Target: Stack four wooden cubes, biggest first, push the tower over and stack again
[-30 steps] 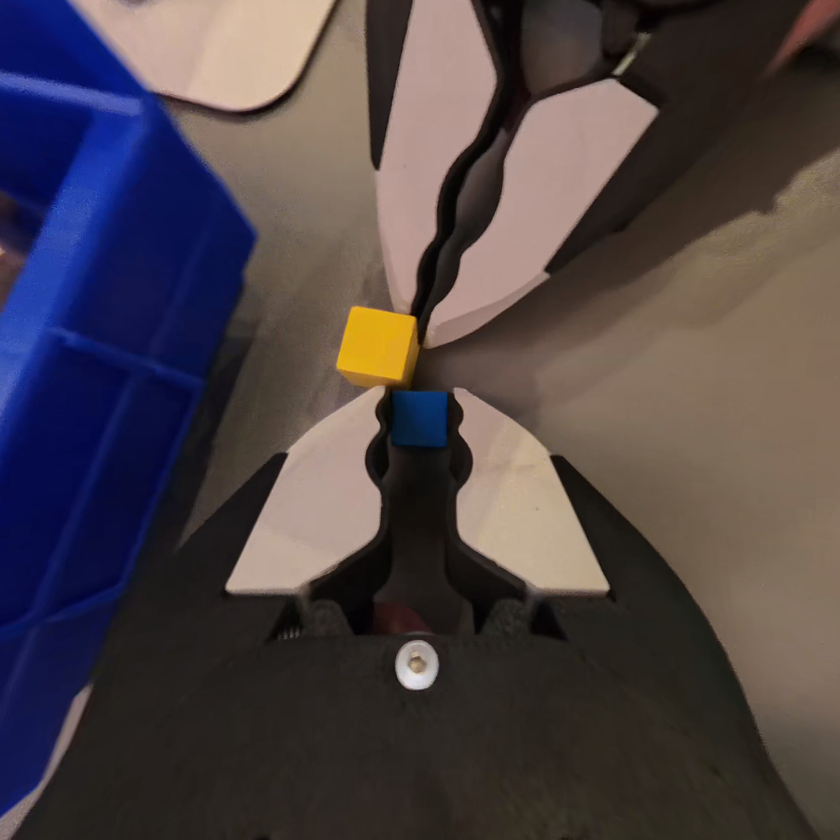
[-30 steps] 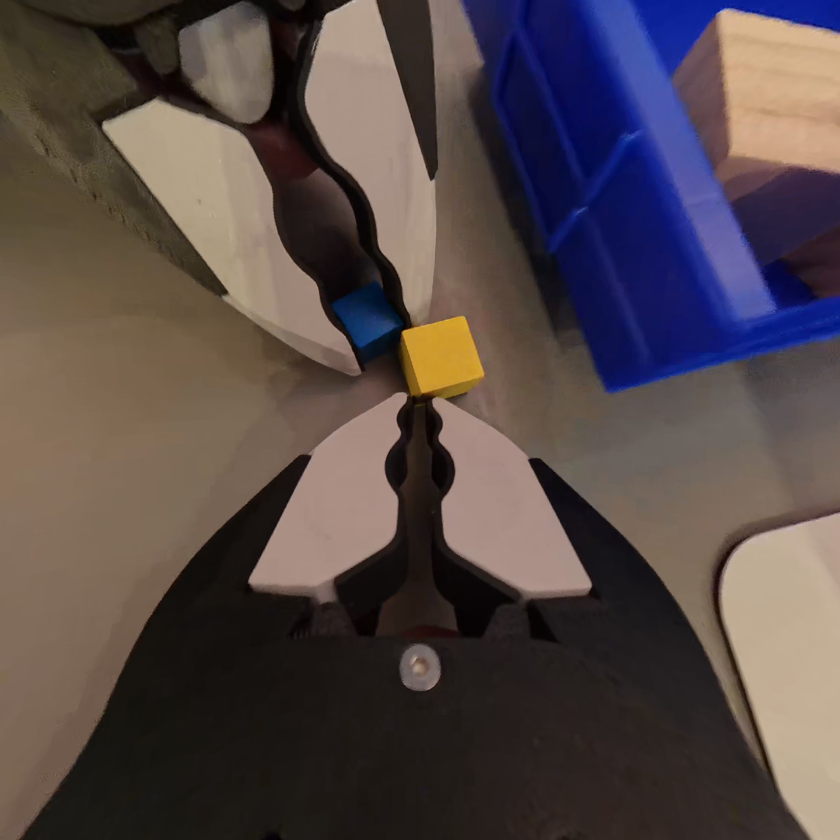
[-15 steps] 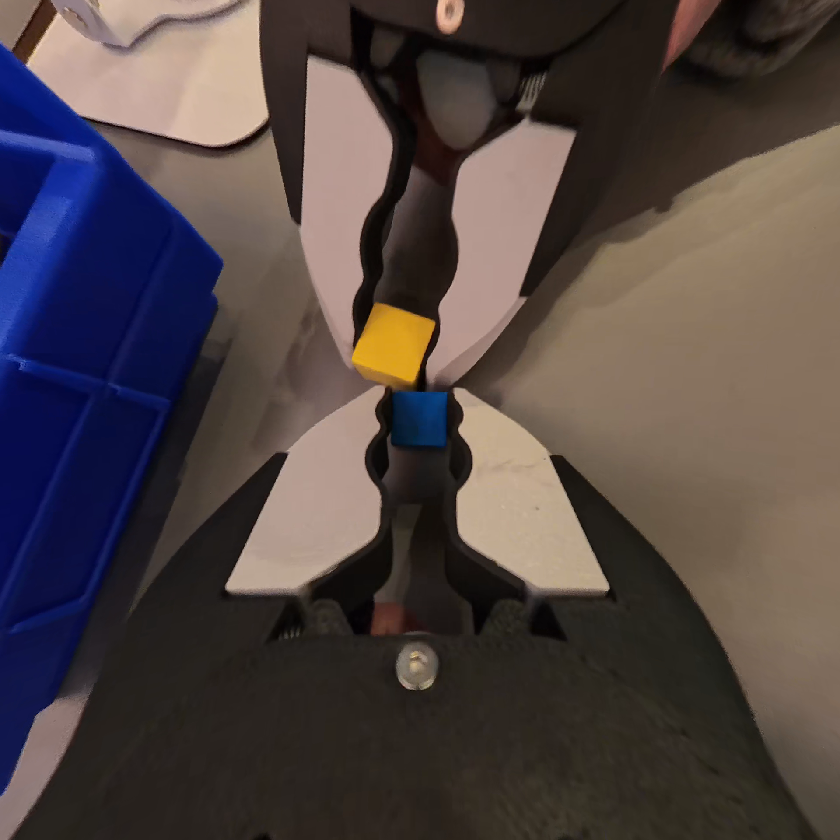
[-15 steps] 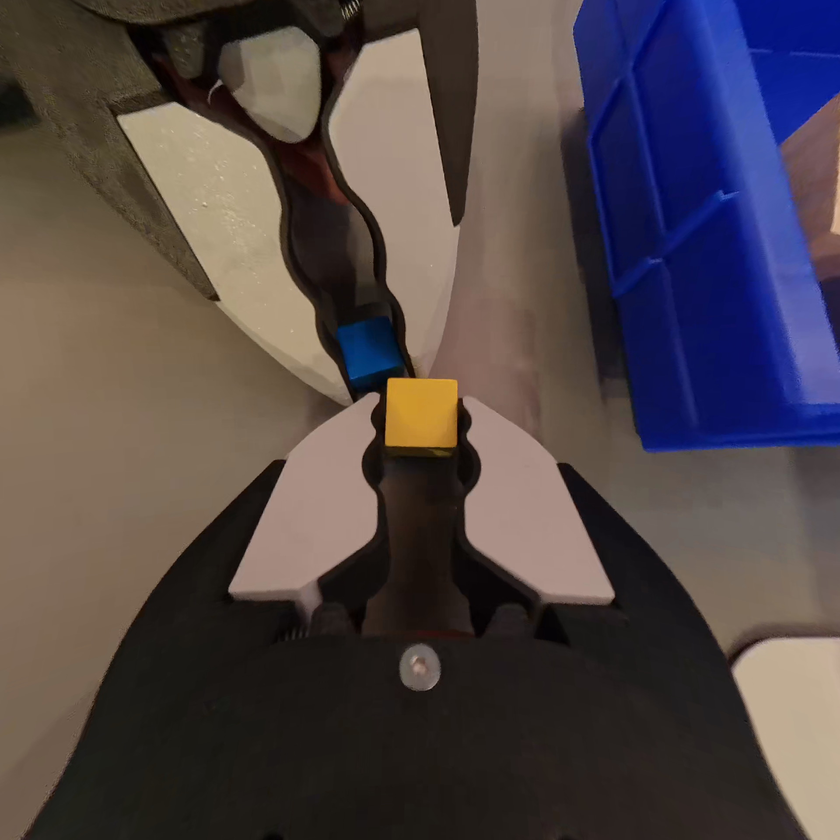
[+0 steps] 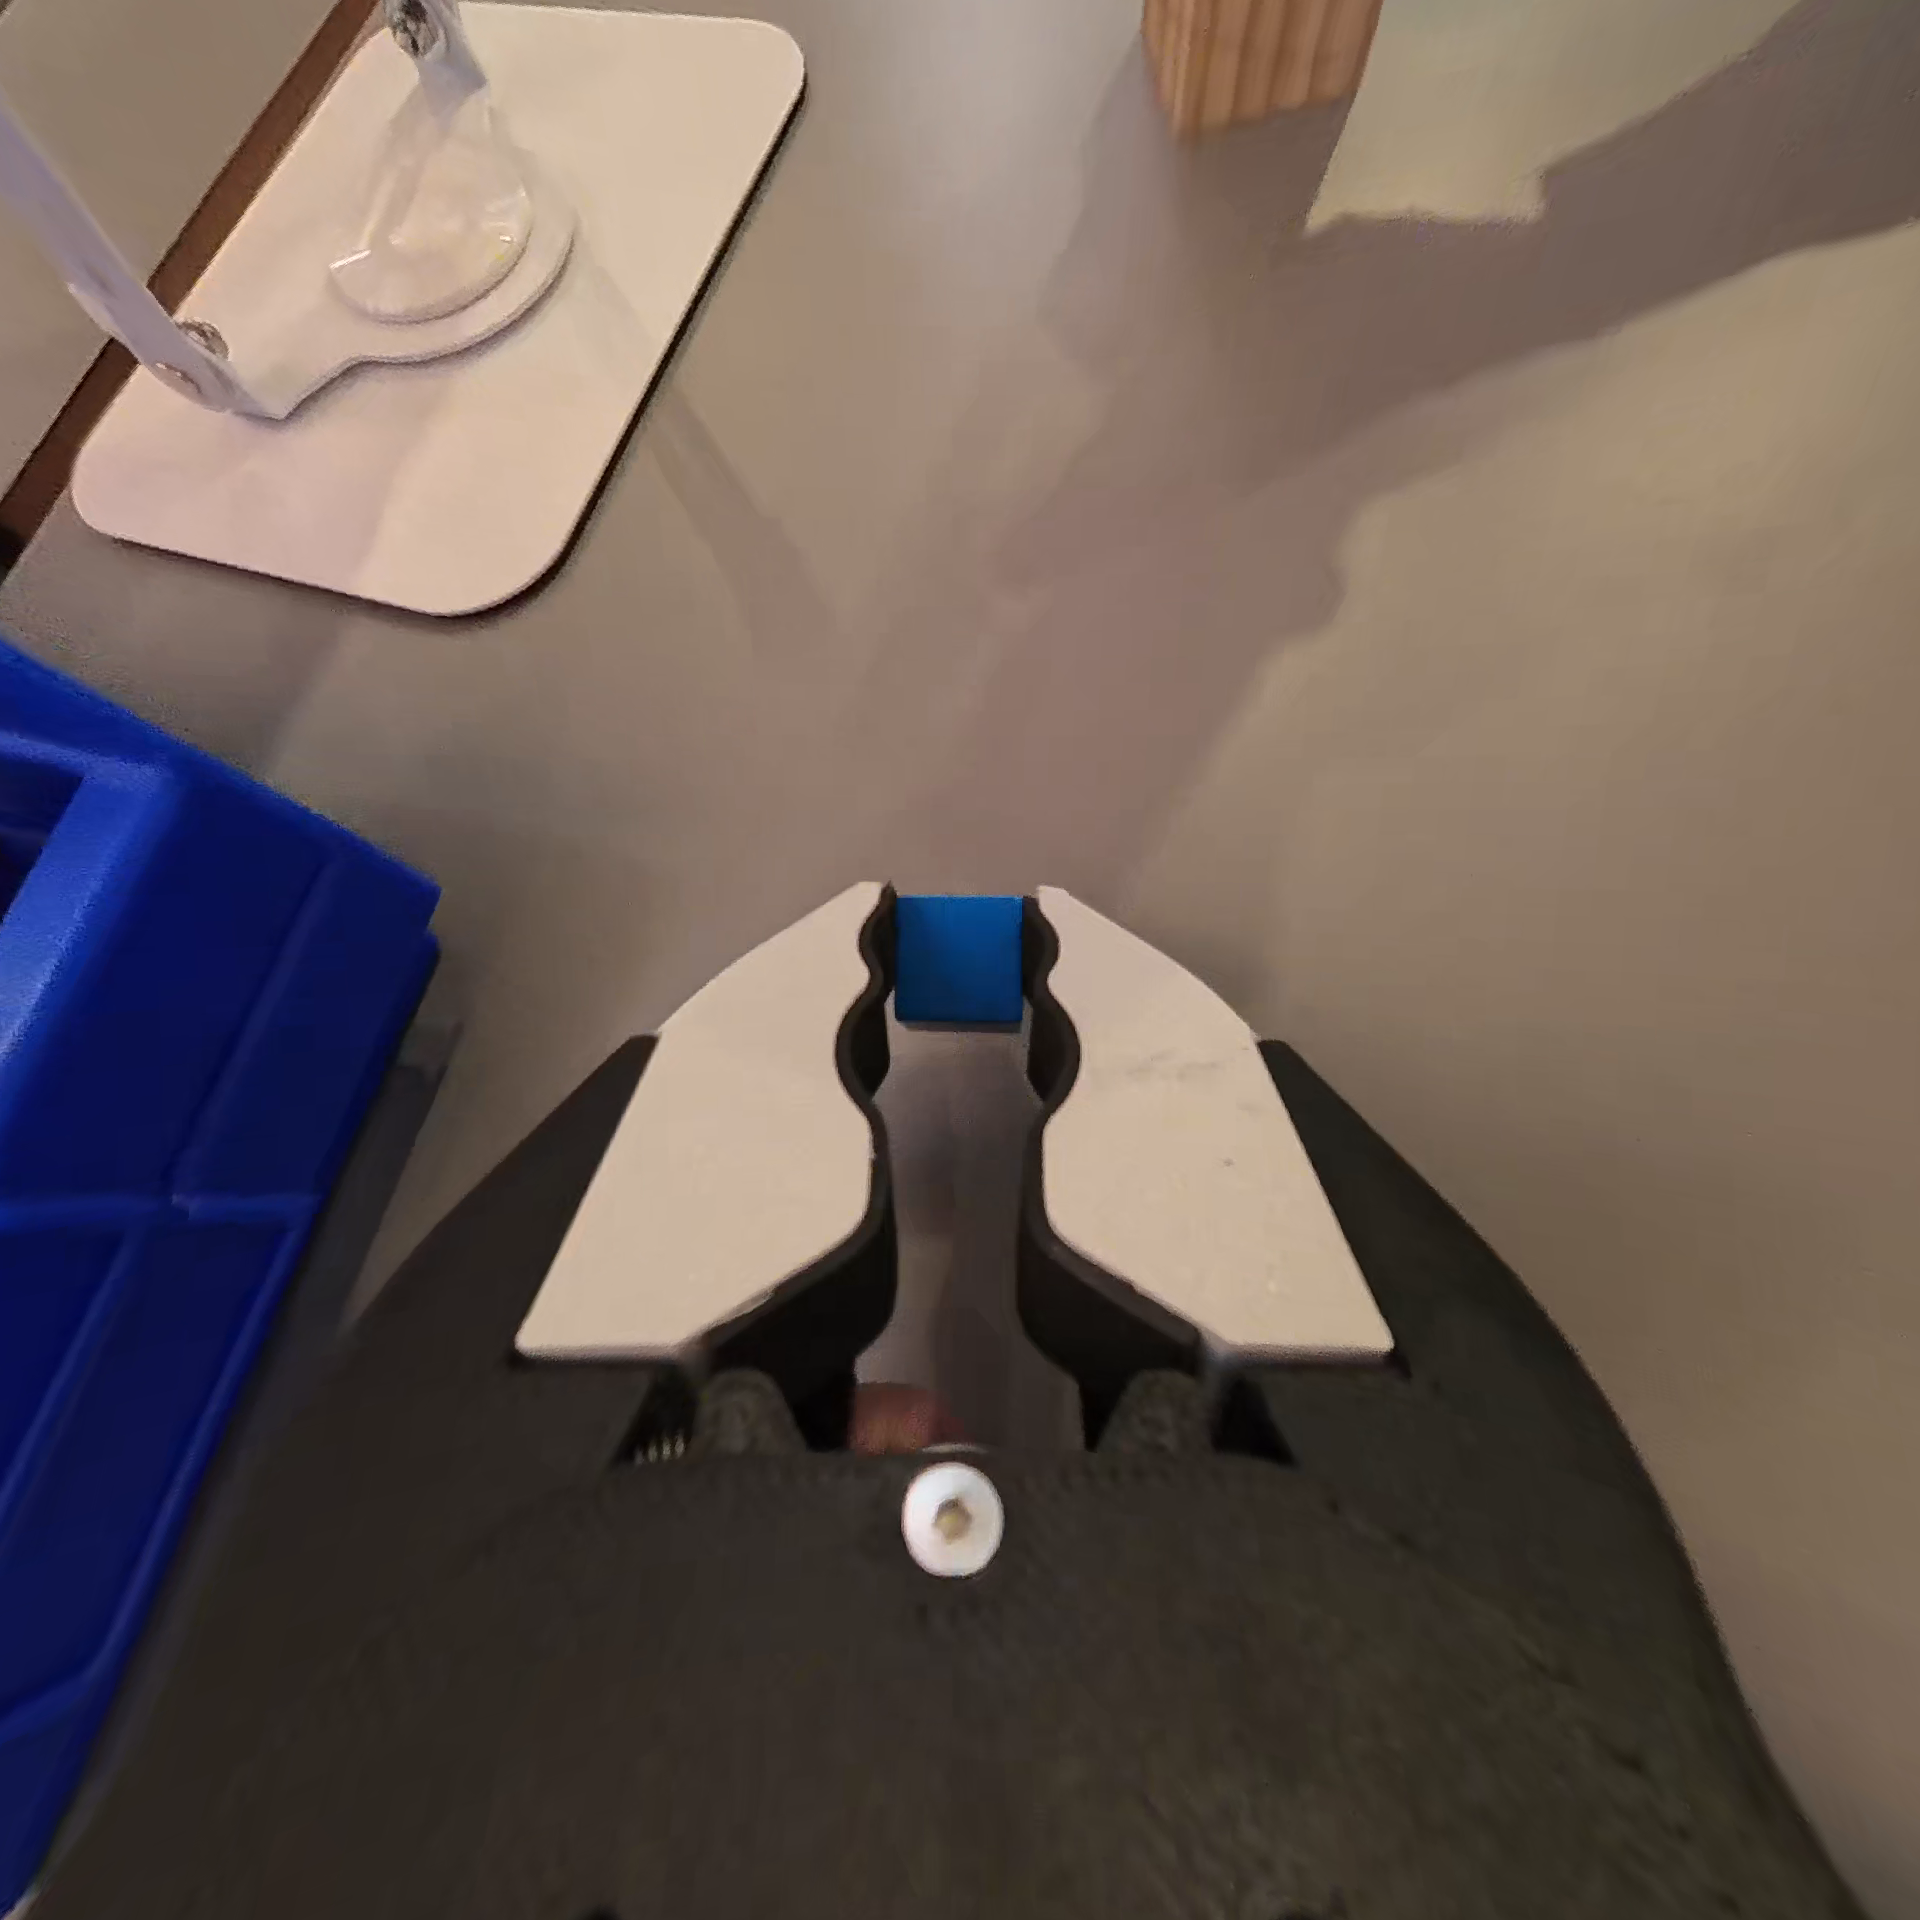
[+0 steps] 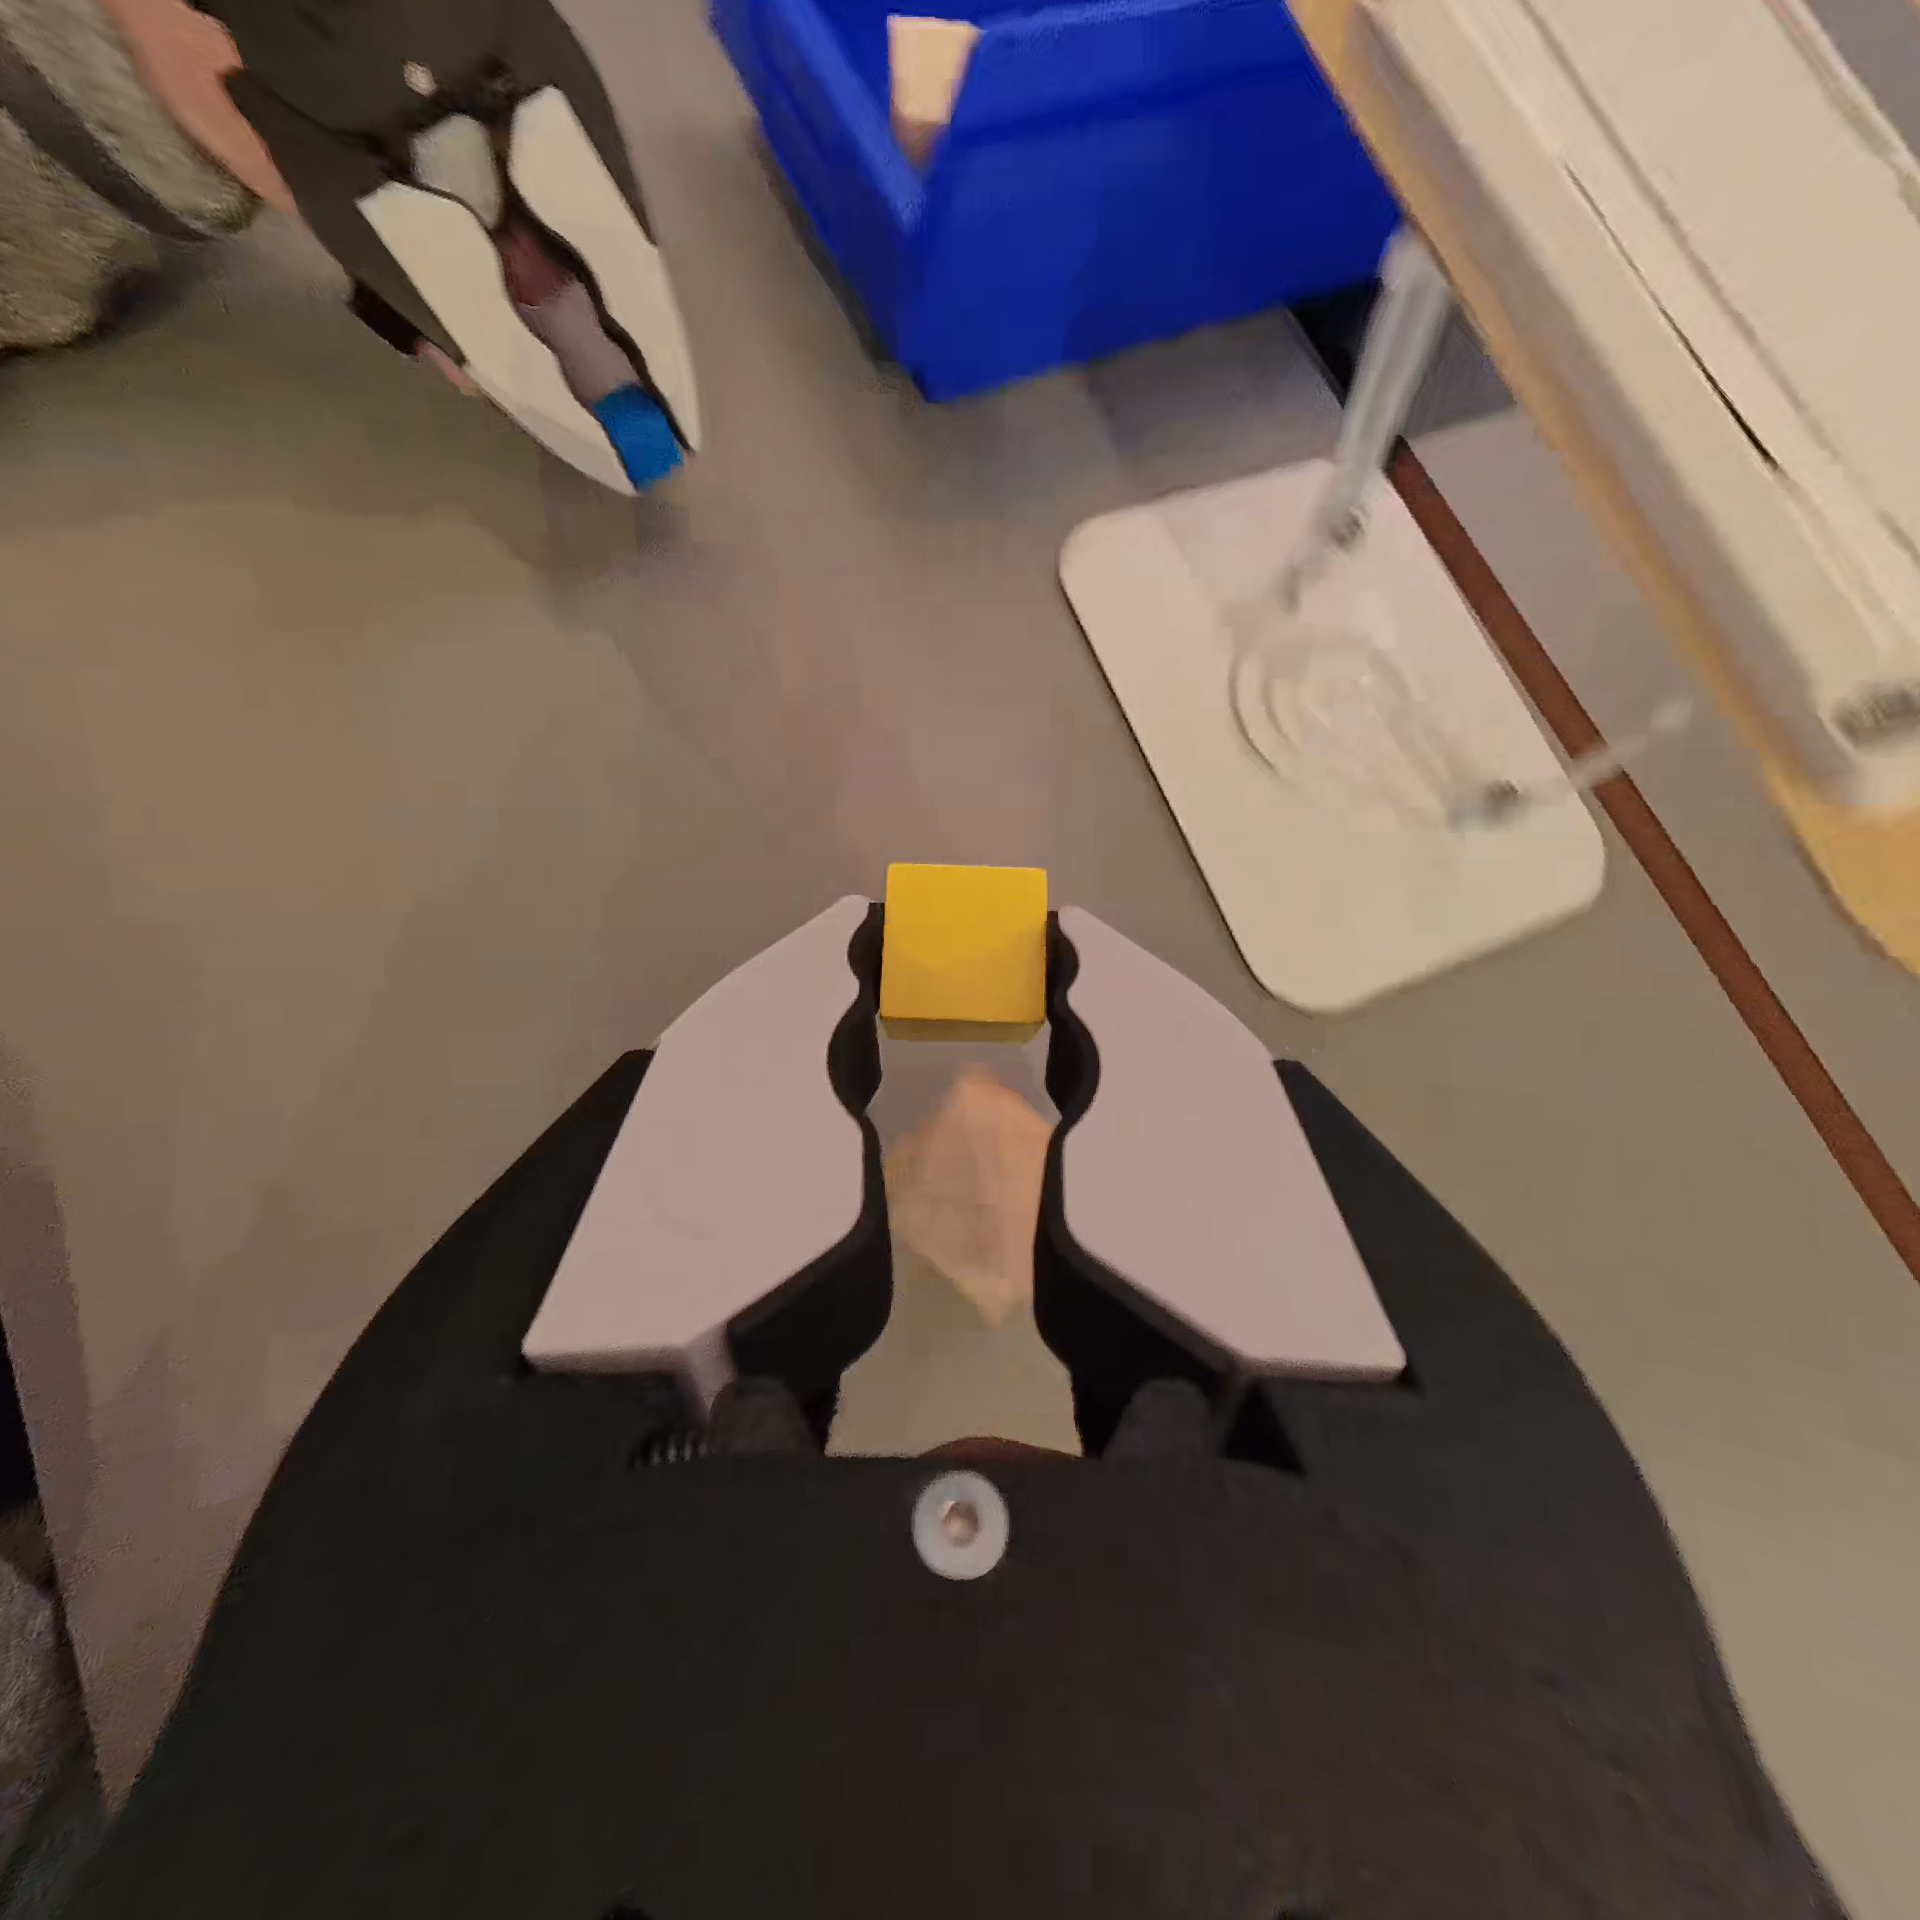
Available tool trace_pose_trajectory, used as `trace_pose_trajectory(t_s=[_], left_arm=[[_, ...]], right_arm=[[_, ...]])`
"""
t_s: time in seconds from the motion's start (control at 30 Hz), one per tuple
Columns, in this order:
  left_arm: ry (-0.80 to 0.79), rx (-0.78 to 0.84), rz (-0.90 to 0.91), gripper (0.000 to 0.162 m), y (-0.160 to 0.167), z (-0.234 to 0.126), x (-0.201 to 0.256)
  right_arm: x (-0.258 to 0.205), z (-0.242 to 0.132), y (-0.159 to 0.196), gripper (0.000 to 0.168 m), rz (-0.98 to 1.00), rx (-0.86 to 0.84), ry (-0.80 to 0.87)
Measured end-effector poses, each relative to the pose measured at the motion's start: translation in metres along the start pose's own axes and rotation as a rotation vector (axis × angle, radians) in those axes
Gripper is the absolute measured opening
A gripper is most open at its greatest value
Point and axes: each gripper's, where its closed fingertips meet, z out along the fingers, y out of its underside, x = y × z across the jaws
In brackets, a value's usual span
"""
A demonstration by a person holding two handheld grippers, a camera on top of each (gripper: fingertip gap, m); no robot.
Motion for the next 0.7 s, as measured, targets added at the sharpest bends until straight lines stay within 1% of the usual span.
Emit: trace_pose_trajectory(t_s=[0.03, 0.13, 0.33, 0.47, 0.5, 0.6, 0.63, 0.7], left_arm=[[-0.005, -0.010, -0.009, 0.022, -0.003, 0.004, 0.001], [0.001, 0.013, -0.018, 0.022, -0.020, 0.016, 0.008], [0.003, 0.038, -0.022, 0.022, -0.049, 0.036, 0.022], [-0.031, 0.036, 0.005, 0.022, -0.072, 0.047, 0.030], [-0.036, 0.040, 0.005, 0.022, -0.079, 0.050, 0.032], [-0.042, 0.086, 0.018, 0.022, -0.107, 0.056, 0.038], [-0.045, 0.114, 0.021, 0.022, -0.121, 0.057, 0.039], [-0.031, 0.176, 0.040, 0.022, -0.152, 0.057, 0.044]], right_arm=[[0.006, -0.008, 0.010, 0.029, 0.024, -0.005, 0.003], [0.013, -0.017, 0.028, 0.029, 0.060, -0.019, 0.002], [0.004, 0.007, 0.052, 0.029, 0.080, -0.121, -0.049], [0.009, 0.012, 0.061, 0.029, 0.098, -0.159, -0.034], [0.010, 0.011, 0.061, 0.033, 0.099, -0.155, -0.031], [0.010, 0.005, 0.057, 0.059, 0.101, -0.123, -0.032], [0.010, 0.001, 0.055, 0.064, 0.097, -0.107, -0.031], [0.013, -0.010, 0.052, 0.065, 0.093, -0.059, -0.025]])
